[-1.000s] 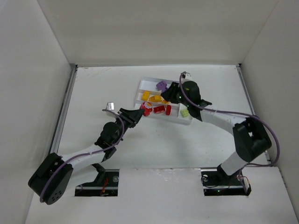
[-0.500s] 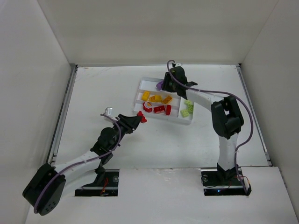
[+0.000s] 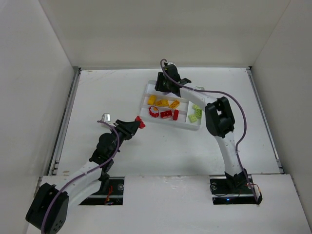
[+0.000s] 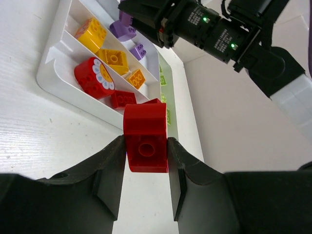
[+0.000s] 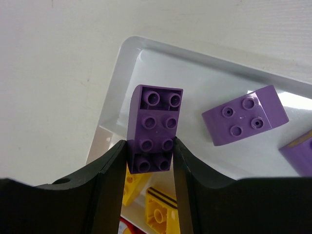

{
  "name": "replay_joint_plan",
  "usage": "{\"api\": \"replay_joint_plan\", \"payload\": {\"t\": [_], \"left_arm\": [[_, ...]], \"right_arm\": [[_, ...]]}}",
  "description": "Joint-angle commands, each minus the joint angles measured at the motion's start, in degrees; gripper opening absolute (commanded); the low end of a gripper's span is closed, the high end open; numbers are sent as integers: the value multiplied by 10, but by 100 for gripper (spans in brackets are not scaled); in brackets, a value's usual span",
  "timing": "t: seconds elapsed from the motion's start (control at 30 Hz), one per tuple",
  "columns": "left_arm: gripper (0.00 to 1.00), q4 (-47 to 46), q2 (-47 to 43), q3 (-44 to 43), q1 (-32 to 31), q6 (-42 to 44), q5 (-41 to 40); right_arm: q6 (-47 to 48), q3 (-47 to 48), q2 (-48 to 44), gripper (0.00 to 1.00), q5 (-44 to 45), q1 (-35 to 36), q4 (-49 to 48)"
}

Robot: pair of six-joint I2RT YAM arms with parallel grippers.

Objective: Sort the legos into containers by color

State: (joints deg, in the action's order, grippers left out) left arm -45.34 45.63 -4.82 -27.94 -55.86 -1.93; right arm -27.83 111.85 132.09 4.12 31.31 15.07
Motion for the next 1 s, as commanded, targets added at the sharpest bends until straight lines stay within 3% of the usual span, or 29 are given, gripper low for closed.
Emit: {"api": "replay_joint_plan", "payload": {"t": [0.0, 0.1, 0.23, 0.47, 0.57, 0.73, 0.97], "left_arm": [[20, -18, -4, 3, 5, 0, 22], [20, -18, -1, 1, 5, 1, 26], [20, -22, 6, 0, 3, 1, 30], [20, -19, 17, -14, -1, 10, 30], [20, -15, 43, -40, -17, 27, 31], [20, -2, 117, -116, -92, 79, 17], [20, 27, 267, -266, -226, 188, -14]], "right_arm": [[3, 66, 19, 37, -1, 0, 36], [3, 97, 37, 42, 3, 4, 47], [-6, 108, 40, 60, 7, 6, 46], [-7, 48, -27, 62, 13, 5, 23], [-8, -48, -119, 55, 22, 6, -42], [-8, -314, -344, 25, 65, 4, -182], [-64, -652, -596, 25, 147, -27, -283]]}}
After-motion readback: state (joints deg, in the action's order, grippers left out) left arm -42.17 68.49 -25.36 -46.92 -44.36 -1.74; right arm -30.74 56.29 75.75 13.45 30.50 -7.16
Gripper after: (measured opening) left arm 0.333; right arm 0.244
